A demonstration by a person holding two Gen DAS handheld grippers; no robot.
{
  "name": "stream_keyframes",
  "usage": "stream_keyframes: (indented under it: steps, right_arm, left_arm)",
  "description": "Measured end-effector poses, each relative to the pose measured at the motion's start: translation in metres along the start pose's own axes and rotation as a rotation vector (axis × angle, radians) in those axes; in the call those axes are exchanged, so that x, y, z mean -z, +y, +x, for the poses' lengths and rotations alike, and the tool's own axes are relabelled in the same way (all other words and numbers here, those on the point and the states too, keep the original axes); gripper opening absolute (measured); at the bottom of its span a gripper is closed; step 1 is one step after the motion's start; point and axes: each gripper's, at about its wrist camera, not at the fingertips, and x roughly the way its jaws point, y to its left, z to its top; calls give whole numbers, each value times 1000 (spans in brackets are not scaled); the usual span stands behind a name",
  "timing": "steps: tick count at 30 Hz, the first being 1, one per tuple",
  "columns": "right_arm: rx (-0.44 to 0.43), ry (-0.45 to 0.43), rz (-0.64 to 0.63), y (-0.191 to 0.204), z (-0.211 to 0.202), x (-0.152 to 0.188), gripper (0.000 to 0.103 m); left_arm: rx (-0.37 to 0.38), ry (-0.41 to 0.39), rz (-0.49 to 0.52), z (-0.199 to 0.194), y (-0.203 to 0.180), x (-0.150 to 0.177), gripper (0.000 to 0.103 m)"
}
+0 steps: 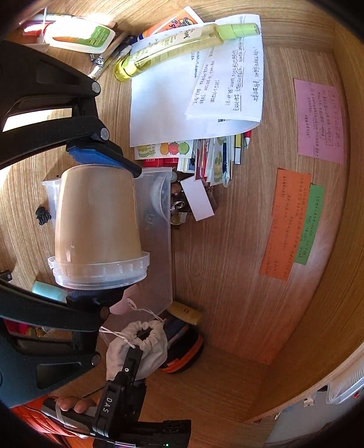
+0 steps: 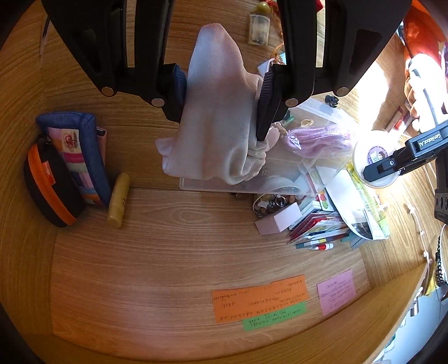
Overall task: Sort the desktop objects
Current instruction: 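Carry the cream jar and white bag over the clear box and release both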
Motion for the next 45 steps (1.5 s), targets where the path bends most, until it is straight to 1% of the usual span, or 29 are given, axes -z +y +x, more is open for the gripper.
stream_keyframes:
  steps: [9,17,22,26,32,36,40,45]
  right_arm:
    - [24,57,-38,-5,30,-16,39]
    - [28,85,-75,-3,56,-29,39]
    - [12,77,-74,-3,64,-30,39]
    - [12,74,-52,-7,70,-27,40]
    - [3,99,-41,-11,79,-22,41]
    - [30,109,-97,1,84,-16,42]
    - [50,116,-154,12,86,-11,42]
    - [44,122,-145,10,86,-10,42]
  left_arm:
    - [-34,54,26,36,2,-15,66]
    - [-91,105,34,65,8,-23,66]
    - [-90,129,15,83,12,-24,66]
    - [-83,164,8,96,13,-20,66]
    - [-96,175,26,102,9,-17,66]
    - [-88,181,21,104,11,-16,66]
    - [-99,183,35,105,10,-14,66]
    - [-107,183,47,106,8,-13,66]
